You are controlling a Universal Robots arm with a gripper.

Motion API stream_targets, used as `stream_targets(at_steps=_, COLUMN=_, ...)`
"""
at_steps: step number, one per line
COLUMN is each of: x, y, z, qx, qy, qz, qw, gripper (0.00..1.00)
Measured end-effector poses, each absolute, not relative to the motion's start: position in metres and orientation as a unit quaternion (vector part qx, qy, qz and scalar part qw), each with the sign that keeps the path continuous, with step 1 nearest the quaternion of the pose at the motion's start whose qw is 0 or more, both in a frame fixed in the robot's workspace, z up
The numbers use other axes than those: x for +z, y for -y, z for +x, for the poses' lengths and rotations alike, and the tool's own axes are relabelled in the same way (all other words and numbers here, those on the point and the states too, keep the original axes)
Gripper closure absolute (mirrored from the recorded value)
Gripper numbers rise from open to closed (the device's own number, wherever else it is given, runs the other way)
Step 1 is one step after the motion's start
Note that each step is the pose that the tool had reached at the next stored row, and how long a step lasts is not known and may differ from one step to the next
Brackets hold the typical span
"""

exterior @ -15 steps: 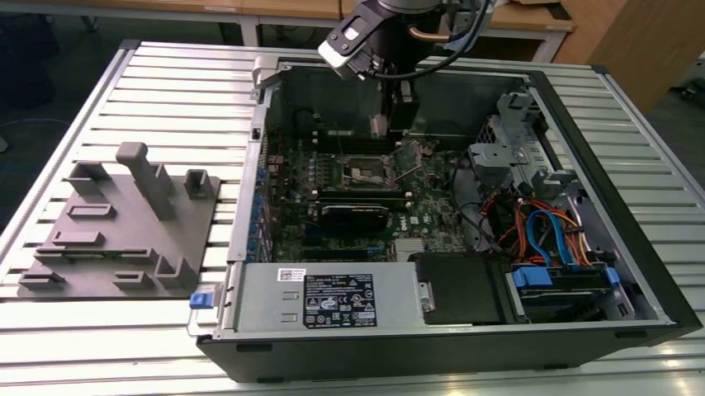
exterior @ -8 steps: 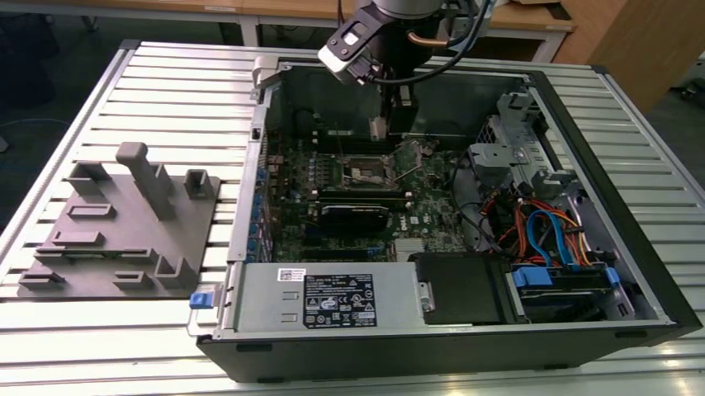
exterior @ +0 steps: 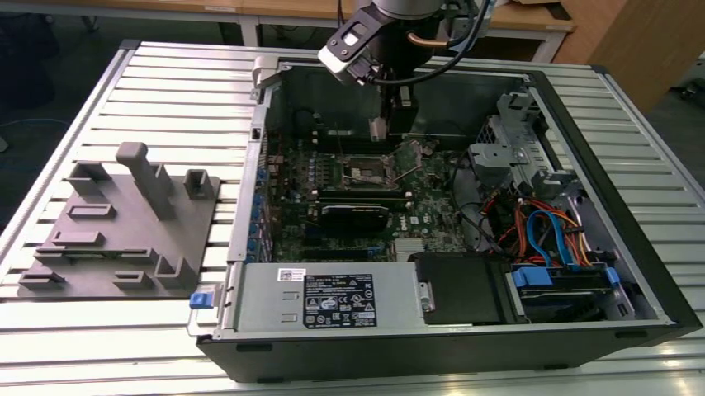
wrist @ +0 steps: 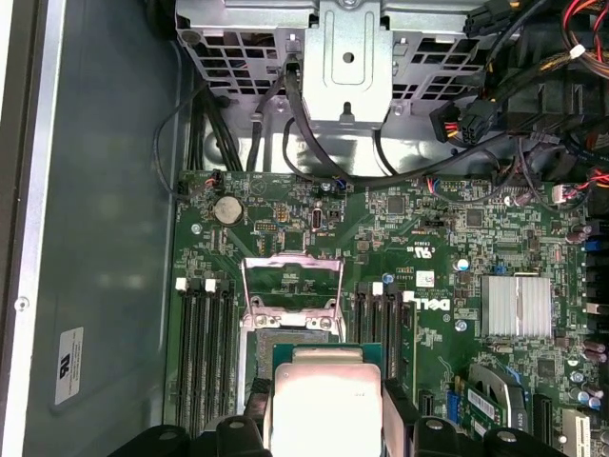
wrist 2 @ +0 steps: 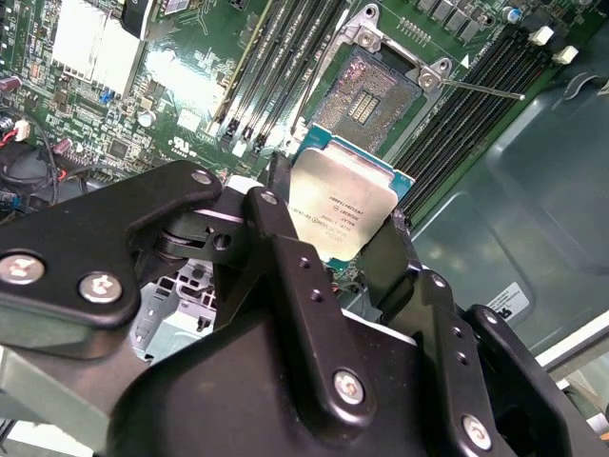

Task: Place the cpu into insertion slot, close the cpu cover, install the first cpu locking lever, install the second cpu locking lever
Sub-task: 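Place the cpu into insertion slot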

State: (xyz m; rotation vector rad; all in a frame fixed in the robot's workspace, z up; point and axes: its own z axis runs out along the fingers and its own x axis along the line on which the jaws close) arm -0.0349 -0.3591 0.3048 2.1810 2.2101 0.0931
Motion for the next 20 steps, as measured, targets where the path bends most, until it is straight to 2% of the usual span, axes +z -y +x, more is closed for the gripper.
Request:
stream_targets(at_steps=14, x=0.293, y=0.356, z=-0.036, qx=0.029, qy=-0.711, qz=0.702, qw=0.018, gripper=0.46)
stream_targets(at_steps=20, x=0.284, y=0.352, z=-0.038, qx=0.022, qy=-0.712, qz=0.702, qw=0.025, gripper=0.46)
